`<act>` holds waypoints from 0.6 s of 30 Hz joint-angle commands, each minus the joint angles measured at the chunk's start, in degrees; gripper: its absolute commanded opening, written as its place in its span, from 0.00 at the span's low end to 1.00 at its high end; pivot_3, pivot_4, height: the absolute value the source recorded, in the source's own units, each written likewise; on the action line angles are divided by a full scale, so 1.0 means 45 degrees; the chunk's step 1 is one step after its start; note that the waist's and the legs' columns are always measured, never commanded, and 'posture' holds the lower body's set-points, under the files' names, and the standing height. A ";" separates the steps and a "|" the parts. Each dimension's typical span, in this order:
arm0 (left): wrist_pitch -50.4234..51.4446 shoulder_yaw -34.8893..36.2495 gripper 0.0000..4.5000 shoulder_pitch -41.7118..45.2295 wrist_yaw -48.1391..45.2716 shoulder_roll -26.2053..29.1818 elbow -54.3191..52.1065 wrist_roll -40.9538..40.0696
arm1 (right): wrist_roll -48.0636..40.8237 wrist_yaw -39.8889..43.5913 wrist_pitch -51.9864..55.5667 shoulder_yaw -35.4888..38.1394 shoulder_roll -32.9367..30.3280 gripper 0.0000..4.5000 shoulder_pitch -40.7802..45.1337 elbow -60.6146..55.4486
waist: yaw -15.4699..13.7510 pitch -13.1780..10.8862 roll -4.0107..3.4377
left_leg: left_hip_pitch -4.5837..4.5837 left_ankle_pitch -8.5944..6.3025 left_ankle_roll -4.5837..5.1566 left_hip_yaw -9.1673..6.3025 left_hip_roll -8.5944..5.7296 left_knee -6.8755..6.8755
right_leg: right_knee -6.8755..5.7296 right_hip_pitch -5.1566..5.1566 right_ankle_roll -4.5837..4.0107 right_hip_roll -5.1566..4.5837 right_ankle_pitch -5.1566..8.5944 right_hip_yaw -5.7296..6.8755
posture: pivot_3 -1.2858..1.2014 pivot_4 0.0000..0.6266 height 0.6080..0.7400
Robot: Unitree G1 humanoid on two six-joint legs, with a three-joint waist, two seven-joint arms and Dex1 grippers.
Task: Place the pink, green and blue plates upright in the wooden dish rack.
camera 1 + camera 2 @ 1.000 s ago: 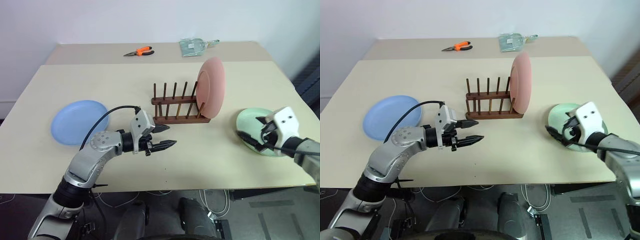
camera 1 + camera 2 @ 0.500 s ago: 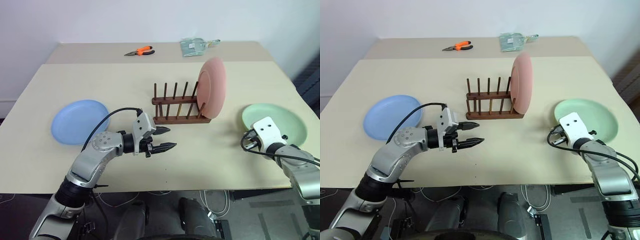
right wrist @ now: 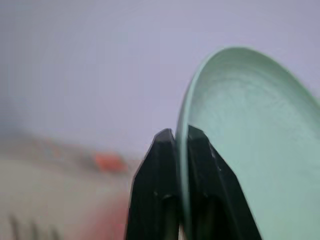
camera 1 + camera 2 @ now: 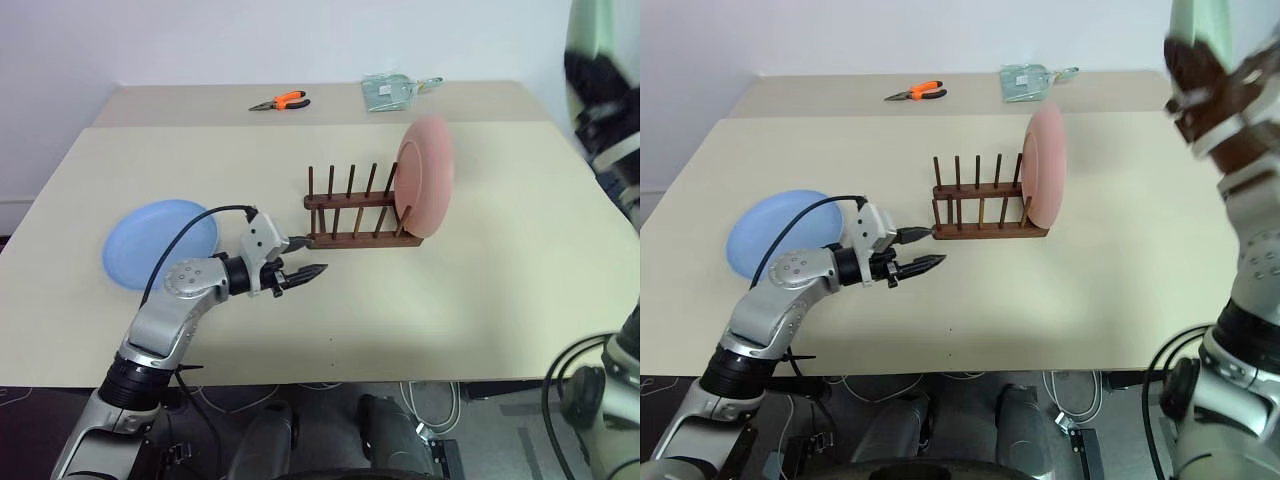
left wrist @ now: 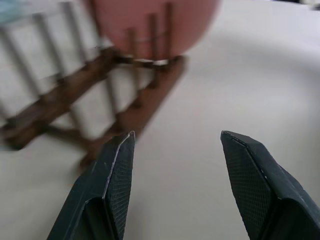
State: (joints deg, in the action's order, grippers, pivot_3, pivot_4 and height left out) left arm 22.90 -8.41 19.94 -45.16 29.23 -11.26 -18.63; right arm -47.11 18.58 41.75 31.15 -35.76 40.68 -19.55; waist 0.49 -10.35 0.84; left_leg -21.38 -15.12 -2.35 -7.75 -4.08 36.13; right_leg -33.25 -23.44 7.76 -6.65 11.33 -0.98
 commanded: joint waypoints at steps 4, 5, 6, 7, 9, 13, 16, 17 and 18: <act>-0.0606 0.0639 0.62 -0.0156 0.0188 -0.0027 -0.0104 0.0123 | -0.5732 -0.3314 0.1032 -0.0716 0.2477 0.01 0.1994 -0.0882 | 0.0034 -0.0004 -0.0007 | -0.0004 0.0000 0.0000 0.0008 -0.0009 0.0007 | 0.0003 -0.0005 -0.0006 -0.0018 -0.0001 -0.0020 | 0.52 0.24 1.00; -0.0499 0.0677 0.62 -0.0237 0.0200 -0.0055 -0.0266 0.0011 | -0.6421 -0.4090 0.0969 -0.0997 0.3007 0.01 0.2133 -0.0896 | 0.0046 -0.0002 -0.0010 | -0.0003 0.0000 0.0000 0.0007 -0.0008 0.0002 | -0.0002 -0.0009 -0.0006 -0.0018 -0.0001 -0.0018 | 0.52 0.24 1.00; -0.0403 0.0691 0.62 -0.0308 0.0211 -0.0082 -0.0406 -0.0071 | -0.6999 -0.4775 0.0875 -0.1207 0.3433 0.01 0.2200 -0.0900 | 0.0054 -0.0001 -0.0013 | 0.0001 0.0000 0.0000 0.0007 -0.0006 -0.0005 | -0.0006 -0.0015 -0.0005 -0.0016 -0.0001 -0.0018 | 0.52 0.24 1.00; -0.0343 0.0689 0.62 -0.0390 0.0220 -0.0108 -0.0556 -0.0126 | -0.7653 -0.5501 0.0707 -0.1388 0.3892 0.01 0.2204 -0.0859 | 0.0061 0.0000 -0.0012 | 0.0000 0.0000 0.0000 0.0005 -0.0005 -0.0011 | -0.0012 -0.0024 -0.0004 -0.0014 -0.0001 -0.0018 | 0.52 0.24 1.00; -0.0222 0.0680 0.62 -0.0524 0.0242 -0.0150 -0.0782 -0.0201 | -0.8726 -0.6832 0.0313 -0.1740 0.4671 0.01 0.2077 -0.0737 | 0.0053 -0.0002 -0.0016 | -0.0004 0.0001 -0.0001 0.0004 -0.0004 -0.0012 | -0.0023 -0.0037 -0.0003 -0.0012 -0.0003 -0.0020 | 0.52 0.24 1.00; 0.0094 0.0724 0.62 -0.0632 0.0254 -0.0194 -0.1128 -0.0429 | -0.9714 -0.8595 -0.0207 -0.2632 0.5797 0.01 0.1467 -0.0584 | 0.0046 0.0000 -0.0018 | -0.0004 0.0002 -0.0003 0.0003 -0.0007 -0.0006 | -0.0031 -0.0037 -0.0003 -0.0011 -0.0003 -0.0020 | 0.52 0.24 1.00; 0.0382 0.0723 0.62 -0.0508 0.0341 -0.0162 -0.1344 -0.0509 | -0.9434 -0.8977 -0.0332 -0.3232 0.5958 0.01 0.0937 -0.0361 | 0.0053 -0.0001 -0.0020 | -0.0005 0.0002 -0.0003 0.0008 -0.0012 -0.0005 | -0.0029 -0.0039 -0.0003 -0.0010 -0.0003 -0.0020 | 0.52 0.24 1.00; 0.0494 0.0724 0.62 -0.0456 0.0369 -0.0152 -0.1413 -0.0539 | -0.9334 -0.9021 -0.0368 -0.3393 0.5977 0.01 0.0799 -0.0277 | 0.0073 -0.0001 -0.0020 | -0.0004 0.0002 -0.0003 0.0009 -0.0012 -0.0007 | -0.0030 -0.0039 -0.0003 -0.0008 -0.0003 -0.0020 | 0.52 0.24 1.00; 0.0578 0.0727 0.62 -0.0424 0.0387 -0.0147 -0.1461 -0.0558 | -0.9295 -0.9044 -0.0427 -0.3506 0.5963 0.01 0.0719 -0.0234 | 0.0084 0.0000 -0.0021 | -0.0001 0.0002 -0.0003 0.0012 -0.0011 -0.0009 | -0.0030 -0.0039 -0.0003 -0.0005 -0.0003 -0.0020 | 0.52 0.24 1.00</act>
State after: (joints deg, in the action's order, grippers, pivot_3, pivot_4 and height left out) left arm 25.03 -6.03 17.15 -43.54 28.47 -15.09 -20.26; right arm -88.89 -21.84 40.83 16.04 -9.26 43.65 -20.03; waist 0.87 -10.35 0.74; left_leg -21.38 -15.11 -2.36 -7.69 -4.12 36.09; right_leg -33.39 -23.62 7.74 -6.67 11.32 -1.07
